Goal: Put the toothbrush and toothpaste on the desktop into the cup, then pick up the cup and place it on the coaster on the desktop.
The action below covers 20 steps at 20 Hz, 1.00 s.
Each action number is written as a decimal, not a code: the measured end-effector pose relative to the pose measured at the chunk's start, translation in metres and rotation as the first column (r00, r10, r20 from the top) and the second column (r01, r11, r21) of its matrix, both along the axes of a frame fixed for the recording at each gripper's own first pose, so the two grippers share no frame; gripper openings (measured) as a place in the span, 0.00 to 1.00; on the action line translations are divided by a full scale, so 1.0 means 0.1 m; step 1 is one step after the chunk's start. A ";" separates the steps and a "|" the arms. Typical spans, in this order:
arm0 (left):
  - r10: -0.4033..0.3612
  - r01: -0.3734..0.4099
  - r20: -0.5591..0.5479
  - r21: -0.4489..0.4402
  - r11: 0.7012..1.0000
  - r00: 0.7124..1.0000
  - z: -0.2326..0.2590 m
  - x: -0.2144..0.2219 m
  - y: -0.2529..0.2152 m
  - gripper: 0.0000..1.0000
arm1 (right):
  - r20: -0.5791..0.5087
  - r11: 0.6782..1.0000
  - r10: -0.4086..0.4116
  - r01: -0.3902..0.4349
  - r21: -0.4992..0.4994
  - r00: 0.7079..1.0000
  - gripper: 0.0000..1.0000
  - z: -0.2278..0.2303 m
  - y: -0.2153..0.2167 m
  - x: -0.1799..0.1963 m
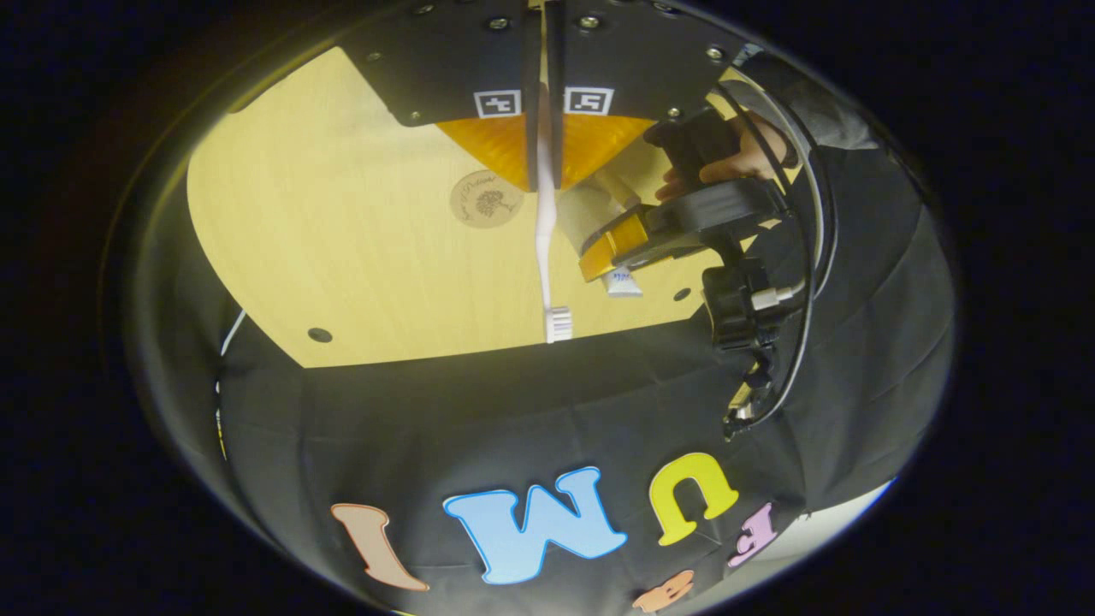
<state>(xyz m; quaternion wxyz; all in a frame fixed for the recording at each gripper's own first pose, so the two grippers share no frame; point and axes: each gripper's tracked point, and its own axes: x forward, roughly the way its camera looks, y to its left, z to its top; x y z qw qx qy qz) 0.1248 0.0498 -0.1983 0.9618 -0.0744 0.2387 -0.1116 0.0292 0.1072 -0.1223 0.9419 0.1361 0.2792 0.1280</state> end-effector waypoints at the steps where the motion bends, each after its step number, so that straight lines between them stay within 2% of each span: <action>1: 0.001 -0.001 -0.001 0.000 1.000 1.000 0.00 -0.01 0.01 0.83 | 0.003 1.000 0.001 -0.001 0.002 1.000 0.04 0.00 0.01 0.03; 5: 0.014 -0.014 -0.018 -0.012 1.000 1.000 0.03 -0.15 0.09 0.94 | 0.023 1.000 0.012 -0.012 0.001 1.000 0.04 0.06 0.01 0.12; 16: 0.054 -0.053 -0.021 0.010 0.999 0.998 0.28 -0.69 0.53 0.93 | 0.137 0.990 0.139 -0.142 0.012 0.981 0.04 0.34 0.53 0.73; 20: 0.074 -0.075 -0.033 -0.013 0.997 0.997 0.33 -0.83 0.65 0.93 | 0.198 0.990 0.141 -0.143 -0.001 0.970 0.04 0.43 0.66 1.07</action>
